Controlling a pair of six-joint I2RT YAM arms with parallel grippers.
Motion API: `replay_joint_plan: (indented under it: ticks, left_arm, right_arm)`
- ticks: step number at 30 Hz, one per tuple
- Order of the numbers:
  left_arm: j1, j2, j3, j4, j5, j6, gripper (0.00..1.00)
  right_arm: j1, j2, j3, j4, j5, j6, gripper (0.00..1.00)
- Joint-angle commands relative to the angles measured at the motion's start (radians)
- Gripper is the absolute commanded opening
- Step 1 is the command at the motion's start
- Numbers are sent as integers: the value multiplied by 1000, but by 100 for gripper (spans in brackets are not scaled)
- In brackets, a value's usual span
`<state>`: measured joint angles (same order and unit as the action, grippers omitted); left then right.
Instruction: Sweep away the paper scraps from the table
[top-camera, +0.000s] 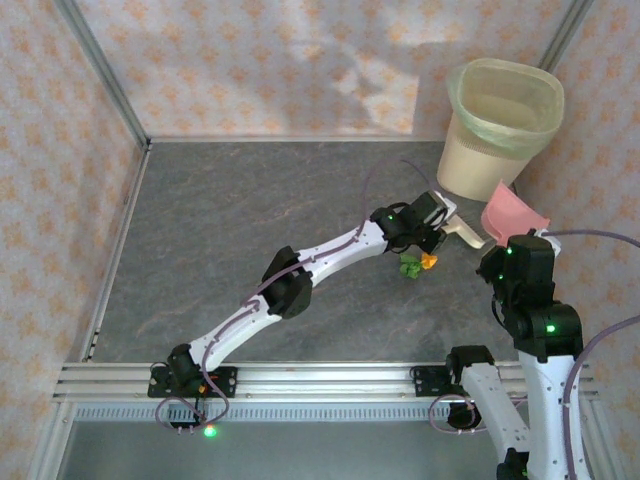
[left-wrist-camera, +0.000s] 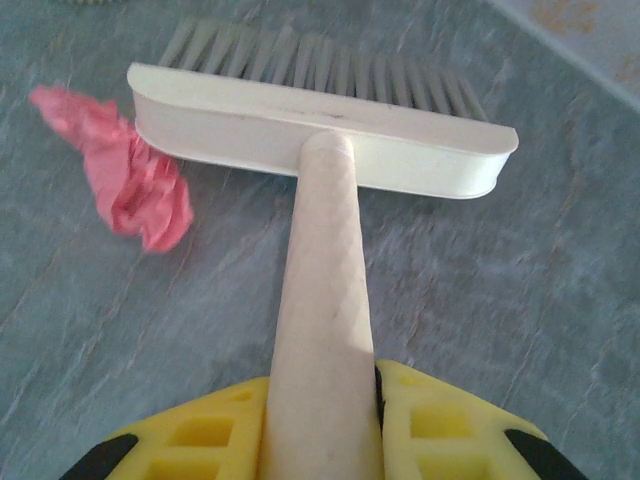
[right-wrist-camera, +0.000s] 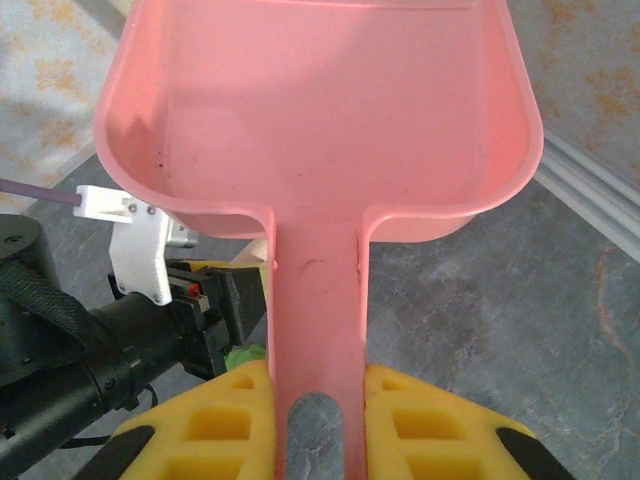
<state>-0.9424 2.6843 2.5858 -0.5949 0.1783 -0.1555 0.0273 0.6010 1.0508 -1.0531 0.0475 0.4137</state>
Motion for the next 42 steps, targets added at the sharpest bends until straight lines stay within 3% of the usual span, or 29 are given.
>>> replay_joint_plan:
  ticks: [1, 11, 23, 31, 42]
  left_arm:
    - [10, -155, -138, -6, -66, 10, 0]
    - [57, -494, -666, 149, -144, -76, 0]
    - [119, -900, -1133, 192, -300, -189, 0]
    - [88, -1075, -1201, 271, -155, -202, 0]
    - [-62, -828, -993, 204, -112, -178, 0]
  right_arm:
    - [4, 7, -15, 34, -42, -21, 0]
    - [3, 65, -117, 86, -228, -37, 0]
    - [6, 83, -212, 167, -316, -6, 0]
    - [6, 54, -165, 166, -290, 12, 0]
    - [6, -11, -27, 75, -87, 18, 0]
